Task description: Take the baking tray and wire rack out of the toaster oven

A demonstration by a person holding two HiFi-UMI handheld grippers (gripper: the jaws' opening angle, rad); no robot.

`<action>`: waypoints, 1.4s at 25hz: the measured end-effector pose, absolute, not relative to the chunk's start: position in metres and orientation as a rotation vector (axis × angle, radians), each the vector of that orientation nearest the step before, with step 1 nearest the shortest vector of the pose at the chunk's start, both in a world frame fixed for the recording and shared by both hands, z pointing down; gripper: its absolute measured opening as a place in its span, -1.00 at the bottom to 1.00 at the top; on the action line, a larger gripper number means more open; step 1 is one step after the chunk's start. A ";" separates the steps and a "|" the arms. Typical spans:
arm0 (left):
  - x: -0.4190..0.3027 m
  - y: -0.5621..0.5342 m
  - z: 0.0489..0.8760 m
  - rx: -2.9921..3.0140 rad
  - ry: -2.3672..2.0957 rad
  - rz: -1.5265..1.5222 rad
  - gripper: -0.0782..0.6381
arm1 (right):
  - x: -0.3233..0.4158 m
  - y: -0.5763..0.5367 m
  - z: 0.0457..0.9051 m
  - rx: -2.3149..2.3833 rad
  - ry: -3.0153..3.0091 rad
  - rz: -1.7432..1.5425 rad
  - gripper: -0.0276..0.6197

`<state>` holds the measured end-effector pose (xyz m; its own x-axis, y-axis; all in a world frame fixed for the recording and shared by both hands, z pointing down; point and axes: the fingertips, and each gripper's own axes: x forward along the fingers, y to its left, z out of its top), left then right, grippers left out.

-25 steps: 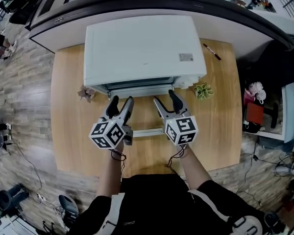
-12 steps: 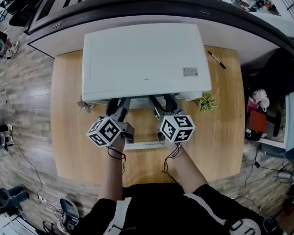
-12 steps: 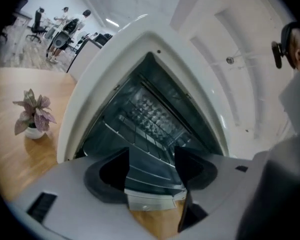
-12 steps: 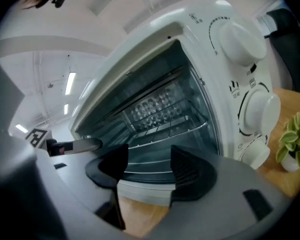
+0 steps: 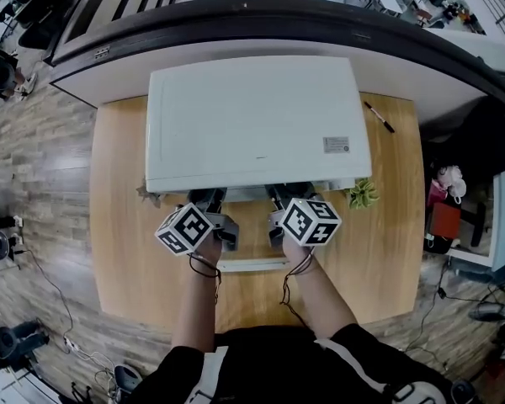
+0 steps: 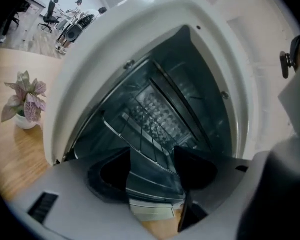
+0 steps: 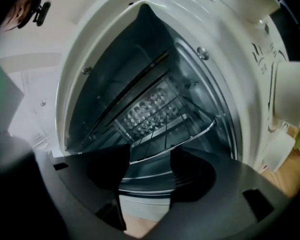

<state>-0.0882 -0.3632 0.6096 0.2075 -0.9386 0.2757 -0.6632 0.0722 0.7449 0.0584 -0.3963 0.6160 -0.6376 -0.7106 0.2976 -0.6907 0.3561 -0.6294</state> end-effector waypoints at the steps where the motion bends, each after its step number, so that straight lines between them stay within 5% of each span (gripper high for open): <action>1: -0.089 -0.365 0.611 1.659 -1.530 -0.421 -0.01 | 0.058 -0.399 0.616 -1.327 2.552 -1.176 -0.15; 7: -0.099 -0.377 0.618 1.628 -1.592 -0.444 -0.02 | 0.053 -0.412 0.620 -1.325 2.482 -1.209 -0.26; 13: -0.099 -0.376 0.619 1.602 -1.623 -0.498 -0.36 | 0.059 -0.415 0.624 -1.357 2.412 -1.258 -0.39; 17: -0.097 -0.371 0.619 1.607 -1.623 -0.489 -0.36 | 0.061 -0.412 0.623 -1.332 2.402 -1.272 -0.45; 32: -0.089 -0.337 0.617 1.593 -1.598 -0.454 -0.37 | 0.069 -0.381 0.622 -1.298 2.408 -1.311 -0.45; 35: -0.087 -0.327 0.616 1.586 -1.585 -0.461 -0.38 | 0.072 -0.378 0.620 -1.291 2.383 -1.326 -0.32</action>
<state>-0.0870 -0.3271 0.6163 0.1379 -0.9472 0.2896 -0.6440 0.1364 0.7528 0.0723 -0.3783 0.6201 -0.6275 -0.7278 0.2766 -0.6188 0.2505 -0.7446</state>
